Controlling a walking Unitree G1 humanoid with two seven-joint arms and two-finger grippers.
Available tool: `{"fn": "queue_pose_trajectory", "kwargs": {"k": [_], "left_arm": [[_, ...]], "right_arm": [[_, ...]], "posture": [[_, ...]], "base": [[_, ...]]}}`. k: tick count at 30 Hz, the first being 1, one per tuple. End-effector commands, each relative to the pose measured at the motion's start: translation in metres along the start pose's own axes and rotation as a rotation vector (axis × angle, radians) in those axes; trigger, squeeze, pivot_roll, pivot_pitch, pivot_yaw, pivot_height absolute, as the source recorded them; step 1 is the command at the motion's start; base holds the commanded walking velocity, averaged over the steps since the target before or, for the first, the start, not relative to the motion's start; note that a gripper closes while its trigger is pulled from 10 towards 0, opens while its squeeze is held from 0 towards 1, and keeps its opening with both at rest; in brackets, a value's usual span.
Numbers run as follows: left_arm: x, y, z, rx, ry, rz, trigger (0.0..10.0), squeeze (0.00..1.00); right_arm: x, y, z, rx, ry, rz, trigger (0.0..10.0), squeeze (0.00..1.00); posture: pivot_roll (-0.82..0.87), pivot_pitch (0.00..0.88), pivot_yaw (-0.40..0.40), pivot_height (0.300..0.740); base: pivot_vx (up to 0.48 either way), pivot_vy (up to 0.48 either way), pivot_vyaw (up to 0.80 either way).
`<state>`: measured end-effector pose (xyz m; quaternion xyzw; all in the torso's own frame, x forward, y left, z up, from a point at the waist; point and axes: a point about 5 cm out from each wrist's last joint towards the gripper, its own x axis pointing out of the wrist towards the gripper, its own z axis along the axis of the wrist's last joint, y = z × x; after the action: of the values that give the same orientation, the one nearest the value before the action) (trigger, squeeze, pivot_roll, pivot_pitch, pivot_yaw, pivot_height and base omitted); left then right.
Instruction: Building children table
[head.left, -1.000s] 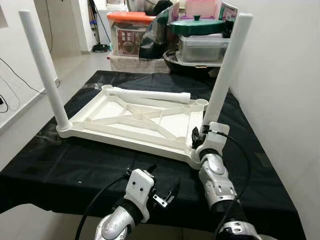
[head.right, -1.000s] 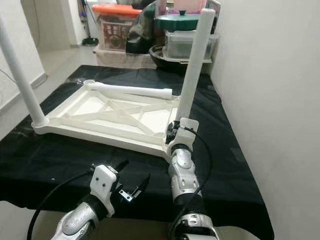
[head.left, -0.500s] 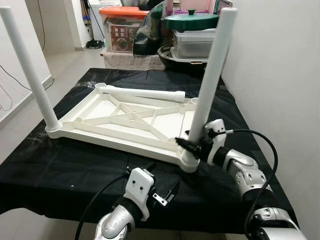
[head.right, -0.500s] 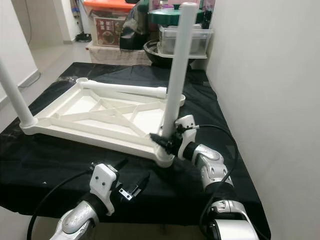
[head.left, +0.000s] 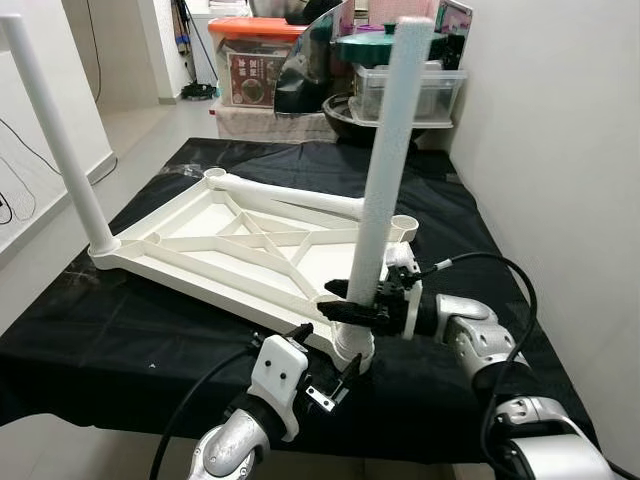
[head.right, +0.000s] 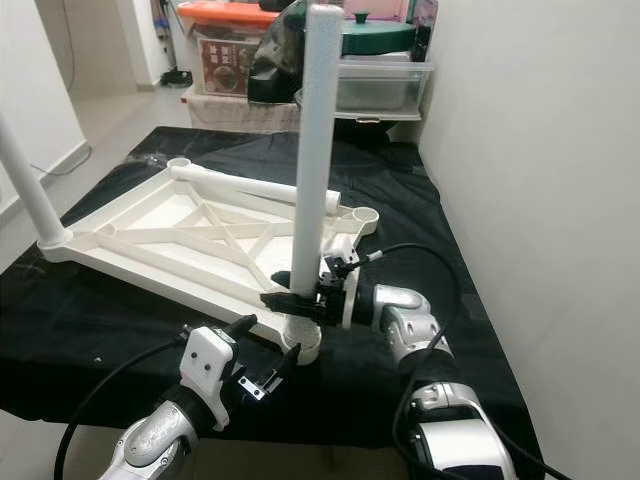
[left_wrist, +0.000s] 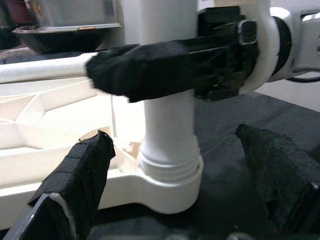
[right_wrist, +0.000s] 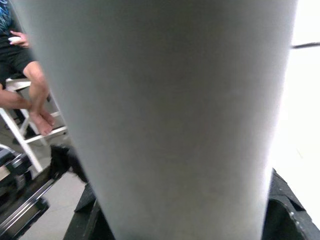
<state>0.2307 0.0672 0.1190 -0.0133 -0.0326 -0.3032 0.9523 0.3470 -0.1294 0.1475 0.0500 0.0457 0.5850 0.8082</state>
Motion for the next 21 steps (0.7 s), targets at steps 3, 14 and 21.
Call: {"fn": "queue_pose_trajectory", "kwargs": {"k": [3,14,21], "left_arm": [[-0.001,0.0,-0.003,0.002,0.016,0.003,10.0,0.0],[-0.001,0.001,-0.004,-0.001,0.021,0.0,10.0,0.0],[-0.001,0.002,-0.004,0.004,0.021,-0.002,10.0,0.0]], "right_arm": [[0.002,0.0,-0.011,0.046,-0.015,-0.072,0.0,0.0],[-0.027,-0.029,-0.025,0.005,-0.056,-0.927,0.0,0.0],[-0.068,-0.024,-0.033,0.113,-0.106,-1.765,0.0,0.0]], "posture": [[0.07,0.0,-0.048,0.74],[0.06,0.0,-0.041,0.74],[0.06,0.0,-0.041,0.74]], "base": [[0.0,0.0,0.0],[0.0,0.0,0.0],[0.0,0.0,0.0]]}}
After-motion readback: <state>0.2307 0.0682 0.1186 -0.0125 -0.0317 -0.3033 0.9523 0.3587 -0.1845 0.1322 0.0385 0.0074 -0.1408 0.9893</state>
